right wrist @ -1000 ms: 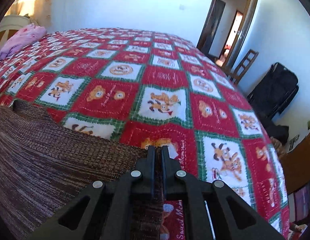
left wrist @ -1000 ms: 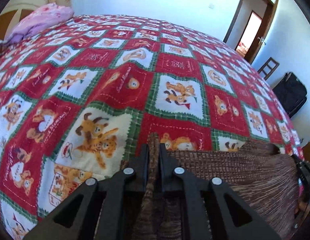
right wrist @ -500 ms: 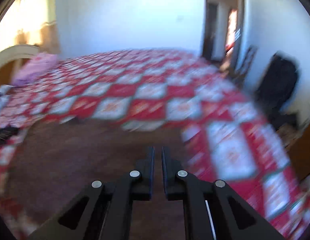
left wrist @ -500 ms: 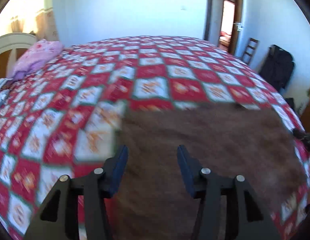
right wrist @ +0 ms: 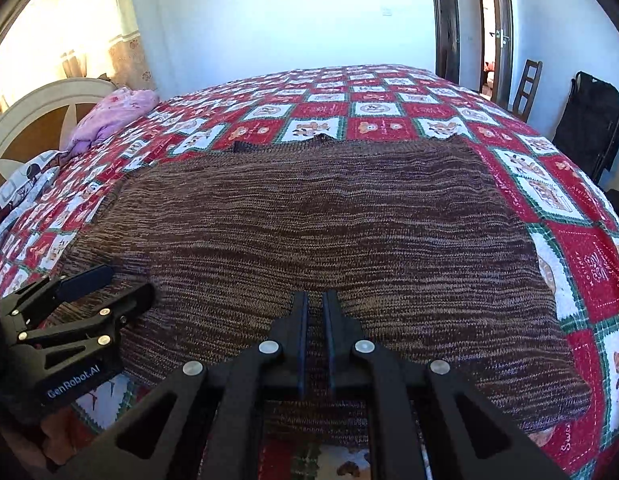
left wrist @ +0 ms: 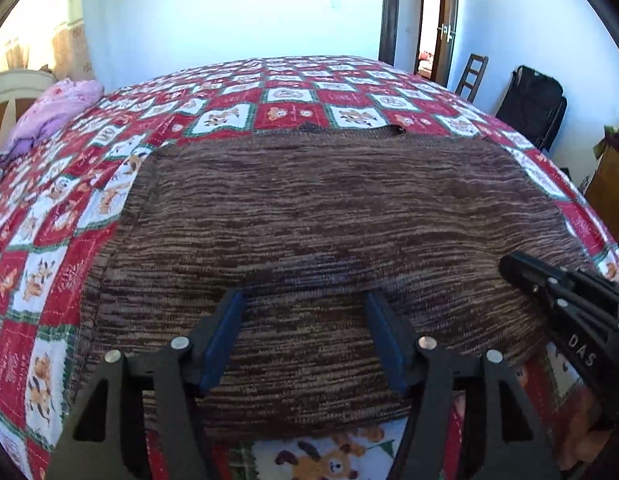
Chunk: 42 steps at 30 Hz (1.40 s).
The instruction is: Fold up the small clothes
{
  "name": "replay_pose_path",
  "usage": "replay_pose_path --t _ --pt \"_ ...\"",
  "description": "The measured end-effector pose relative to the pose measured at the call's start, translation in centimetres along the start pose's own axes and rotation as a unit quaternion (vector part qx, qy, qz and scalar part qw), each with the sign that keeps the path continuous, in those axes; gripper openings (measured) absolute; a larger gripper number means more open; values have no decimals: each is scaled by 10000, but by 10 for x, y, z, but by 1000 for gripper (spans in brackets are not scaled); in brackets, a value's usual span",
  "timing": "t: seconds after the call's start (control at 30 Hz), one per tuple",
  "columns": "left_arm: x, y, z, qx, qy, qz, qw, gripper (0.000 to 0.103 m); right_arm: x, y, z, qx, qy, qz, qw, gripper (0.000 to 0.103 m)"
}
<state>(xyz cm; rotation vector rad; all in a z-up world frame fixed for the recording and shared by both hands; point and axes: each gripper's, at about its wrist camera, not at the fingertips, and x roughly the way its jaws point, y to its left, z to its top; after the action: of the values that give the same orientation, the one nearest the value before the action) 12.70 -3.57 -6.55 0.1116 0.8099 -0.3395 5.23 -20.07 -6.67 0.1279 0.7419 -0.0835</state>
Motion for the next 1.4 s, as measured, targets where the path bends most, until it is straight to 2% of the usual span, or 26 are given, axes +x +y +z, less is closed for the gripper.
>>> replay_pose_path --t 0.13,0.23,0.33,0.43,0.53,0.63,0.7,0.77,0.87,1.0,1.13,1.3,1.4 --pt "-28 12 -17 -361 -122 -37 9993 66 -1 -3 0 27 -67 29 10000 8" --pt "-53 38 -35 -818 -265 -44 9963 80 0 -2 2 20 -55 -3 10000 8" --pt "-76 70 -50 -1257 -404 179 9911 81 -6 6 7 -7 6 -82 10000 8" --pt "-86 99 -60 -1648 -407 417 9846 81 -16 24 10 207 -46 594 9980 9" --pt "-84 111 -67 -1933 -269 458 9797 81 -12 59 5 -66 61 986 9951 9" --pt "-83 109 -71 -2018 -228 314 9787 81 6 80 -11 -420 317 904 9945 9" --pt "-81 103 -72 -2057 -229 137 9783 81 4 83 -16 -508 118 834 9951 10" --pt "-79 102 -74 -2193 -273 -114 9752 81 6 80 -14 -412 154 926 9947 10" --pt "-71 101 -74 -2645 -311 -553 9623 81 8 71 -15 -171 124 1172 9929 11" --pt "-61 104 -69 -3125 -622 -676 9455 80 7 67 -18 0 88 1342 9909 11" --pt "-50 108 -67 -3512 -913 -978 9267 80 5 67 -20 -9 55 1347 9909 11" --pt "-46 108 -63 -3592 -975 -845 9243 79 5 62 -20 131 46 1511 9884 11" --pt "-42 110 -58 -3707 -1018 -865 9191 79 6 60 -20 188 36 1562 9875 11"
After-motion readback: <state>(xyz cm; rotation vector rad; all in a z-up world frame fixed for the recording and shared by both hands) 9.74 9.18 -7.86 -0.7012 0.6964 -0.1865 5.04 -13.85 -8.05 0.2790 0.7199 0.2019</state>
